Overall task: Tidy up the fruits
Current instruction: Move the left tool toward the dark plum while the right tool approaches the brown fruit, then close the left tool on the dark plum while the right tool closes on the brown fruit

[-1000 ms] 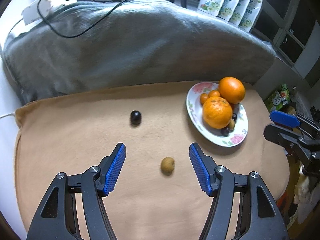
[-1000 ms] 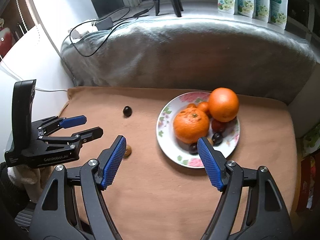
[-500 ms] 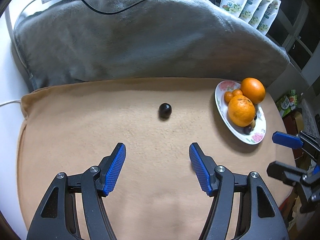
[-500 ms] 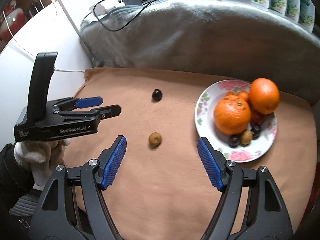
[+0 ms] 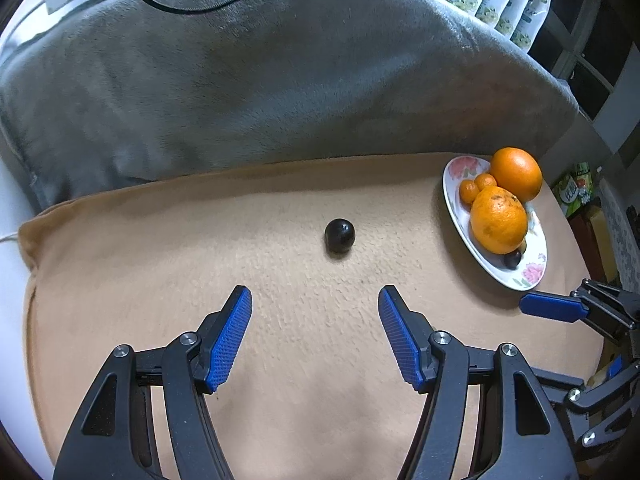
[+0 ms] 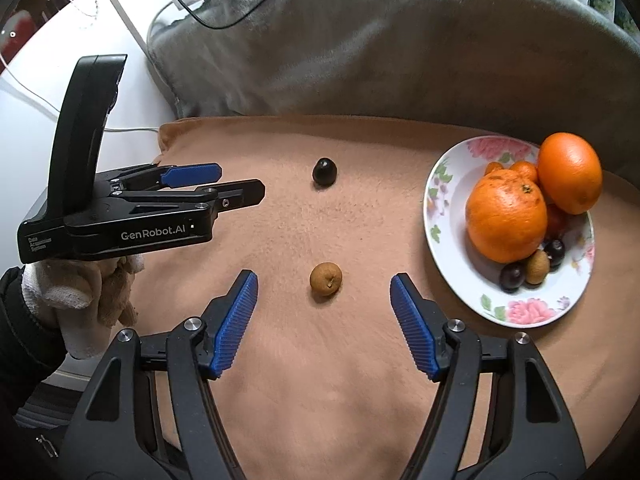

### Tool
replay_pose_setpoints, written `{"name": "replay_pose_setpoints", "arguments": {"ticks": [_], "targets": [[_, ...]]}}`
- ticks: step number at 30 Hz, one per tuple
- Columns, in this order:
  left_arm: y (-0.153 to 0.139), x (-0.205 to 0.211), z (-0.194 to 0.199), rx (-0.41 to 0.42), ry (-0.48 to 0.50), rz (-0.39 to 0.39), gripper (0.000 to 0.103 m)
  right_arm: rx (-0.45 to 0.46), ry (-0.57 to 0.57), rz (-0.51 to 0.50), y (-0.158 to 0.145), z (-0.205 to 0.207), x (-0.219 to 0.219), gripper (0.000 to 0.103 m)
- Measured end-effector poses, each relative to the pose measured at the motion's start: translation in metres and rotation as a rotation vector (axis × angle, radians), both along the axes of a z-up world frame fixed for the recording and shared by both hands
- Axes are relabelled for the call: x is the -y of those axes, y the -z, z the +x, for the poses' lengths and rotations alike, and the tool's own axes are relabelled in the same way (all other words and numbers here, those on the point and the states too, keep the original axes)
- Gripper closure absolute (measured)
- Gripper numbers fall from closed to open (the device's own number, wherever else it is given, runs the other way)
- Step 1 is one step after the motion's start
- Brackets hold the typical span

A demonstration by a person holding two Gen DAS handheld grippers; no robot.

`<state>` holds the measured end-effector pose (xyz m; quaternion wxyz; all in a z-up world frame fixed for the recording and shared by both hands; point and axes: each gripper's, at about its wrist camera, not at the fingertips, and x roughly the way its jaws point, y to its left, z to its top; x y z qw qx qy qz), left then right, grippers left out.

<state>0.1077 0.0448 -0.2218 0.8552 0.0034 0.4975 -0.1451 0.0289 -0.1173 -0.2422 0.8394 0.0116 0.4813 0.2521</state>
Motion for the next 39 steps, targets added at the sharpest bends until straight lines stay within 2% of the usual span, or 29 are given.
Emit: {"name": "replay_pose_setpoints", "arguments": {"ticks": [8,14,16,22,26,35,39], "targets": [[0.013,-0.001,0.011,-0.006,0.030,-0.010,0.038,-0.017,0.010,0.006,0.010,0.004,-0.008,0.034],[0.025,0.003,0.017,-0.025,0.060,-0.020,0.043,-0.030,0.023,0.012,0.019,0.005,-0.011,0.035],[0.028,0.005,0.020,-0.031,0.069,-0.026,0.046,-0.039,0.026,0.013,0.022,0.005,-0.010,0.047],[0.038,0.011,0.031,-0.051,0.081,-0.053,0.049,-0.047,0.042,0.017,0.029,0.007,-0.009,0.047],[0.042,0.014,0.035,-0.058,0.096,-0.063,0.054,-0.051,0.044,0.011,0.031,0.008,-0.010,0.047],[0.047,0.026,0.049,-0.070,0.102,-0.093,0.056,-0.058,0.046,0.009,0.037,0.011,-0.014,0.050],[0.051,0.033,0.059,-0.078,0.109,-0.099,0.059,-0.070,0.047,0.011,0.040,0.013,-0.015,0.055]]}}
